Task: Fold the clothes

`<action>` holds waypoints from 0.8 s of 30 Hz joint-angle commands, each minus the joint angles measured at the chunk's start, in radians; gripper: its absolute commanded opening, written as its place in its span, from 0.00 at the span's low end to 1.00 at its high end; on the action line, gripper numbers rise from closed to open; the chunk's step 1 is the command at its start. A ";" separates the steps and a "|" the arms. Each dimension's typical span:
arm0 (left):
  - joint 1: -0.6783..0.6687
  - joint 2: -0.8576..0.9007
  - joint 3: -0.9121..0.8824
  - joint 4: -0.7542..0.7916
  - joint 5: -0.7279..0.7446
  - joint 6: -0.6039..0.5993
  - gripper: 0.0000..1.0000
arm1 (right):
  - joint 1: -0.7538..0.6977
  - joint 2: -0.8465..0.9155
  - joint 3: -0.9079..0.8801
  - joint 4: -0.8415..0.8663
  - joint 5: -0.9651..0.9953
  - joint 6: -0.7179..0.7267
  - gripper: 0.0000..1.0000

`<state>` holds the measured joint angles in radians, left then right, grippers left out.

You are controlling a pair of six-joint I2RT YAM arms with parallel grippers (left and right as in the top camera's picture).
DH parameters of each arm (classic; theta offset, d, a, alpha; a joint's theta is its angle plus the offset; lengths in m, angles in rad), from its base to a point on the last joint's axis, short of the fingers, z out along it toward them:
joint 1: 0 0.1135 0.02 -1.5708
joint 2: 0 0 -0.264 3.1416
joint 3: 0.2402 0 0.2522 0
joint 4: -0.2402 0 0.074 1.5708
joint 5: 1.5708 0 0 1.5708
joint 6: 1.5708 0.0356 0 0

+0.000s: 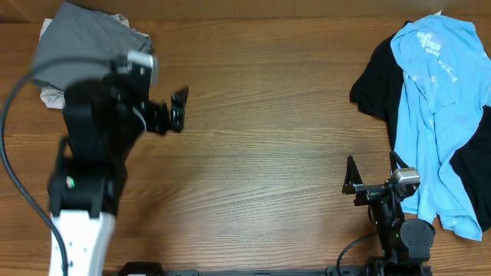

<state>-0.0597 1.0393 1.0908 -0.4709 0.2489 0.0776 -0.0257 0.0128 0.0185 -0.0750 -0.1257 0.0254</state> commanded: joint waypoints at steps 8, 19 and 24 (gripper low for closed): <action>-0.011 -0.466 -0.663 0.398 -0.016 -0.003 1.00 | -0.002 -0.010 -0.011 0.003 0.005 -0.003 1.00; 0.022 -0.777 -0.903 0.457 -0.034 -0.003 1.00 | -0.003 -0.010 -0.011 0.003 0.005 -0.003 1.00; 0.068 -0.886 -0.984 0.458 -0.019 -0.033 1.00 | -0.002 -0.010 -0.011 0.003 0.005 -0.003 1.00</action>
<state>-0.0113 0.2081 0.1566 -0.0174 0.2245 0.0738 -0.0257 0.0128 0.0185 -0.0757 -0.1257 0.0257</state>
